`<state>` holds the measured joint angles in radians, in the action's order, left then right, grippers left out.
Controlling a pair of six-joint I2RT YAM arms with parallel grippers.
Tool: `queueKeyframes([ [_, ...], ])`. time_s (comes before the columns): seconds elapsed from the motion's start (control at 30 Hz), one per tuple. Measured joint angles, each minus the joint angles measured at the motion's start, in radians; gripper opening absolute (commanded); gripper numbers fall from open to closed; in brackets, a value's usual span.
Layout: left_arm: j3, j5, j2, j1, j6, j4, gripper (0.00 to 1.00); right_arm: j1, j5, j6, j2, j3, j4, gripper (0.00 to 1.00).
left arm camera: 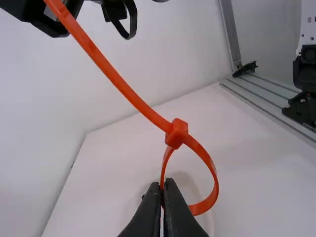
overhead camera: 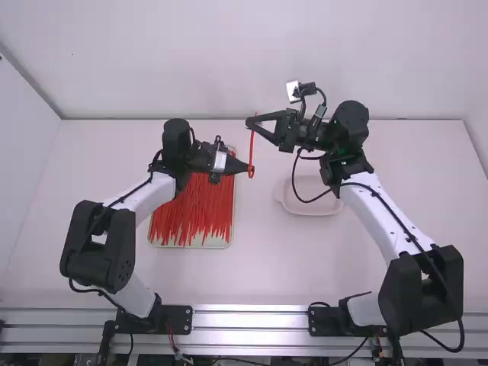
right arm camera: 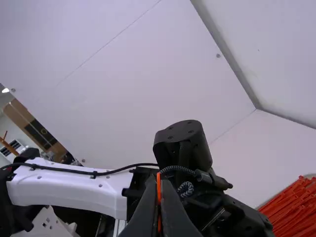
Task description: Fasten the cable tie
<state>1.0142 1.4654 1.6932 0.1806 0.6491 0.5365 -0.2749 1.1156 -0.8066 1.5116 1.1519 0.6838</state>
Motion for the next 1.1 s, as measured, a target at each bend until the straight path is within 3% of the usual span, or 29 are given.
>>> queueKeyframes([
  [1.1,0.000,0.019,0.000,0.000,-0.003,-0.013,0.03,0.014,-0.049,0.026,0.000,0.000,-0.066,0.00],
])
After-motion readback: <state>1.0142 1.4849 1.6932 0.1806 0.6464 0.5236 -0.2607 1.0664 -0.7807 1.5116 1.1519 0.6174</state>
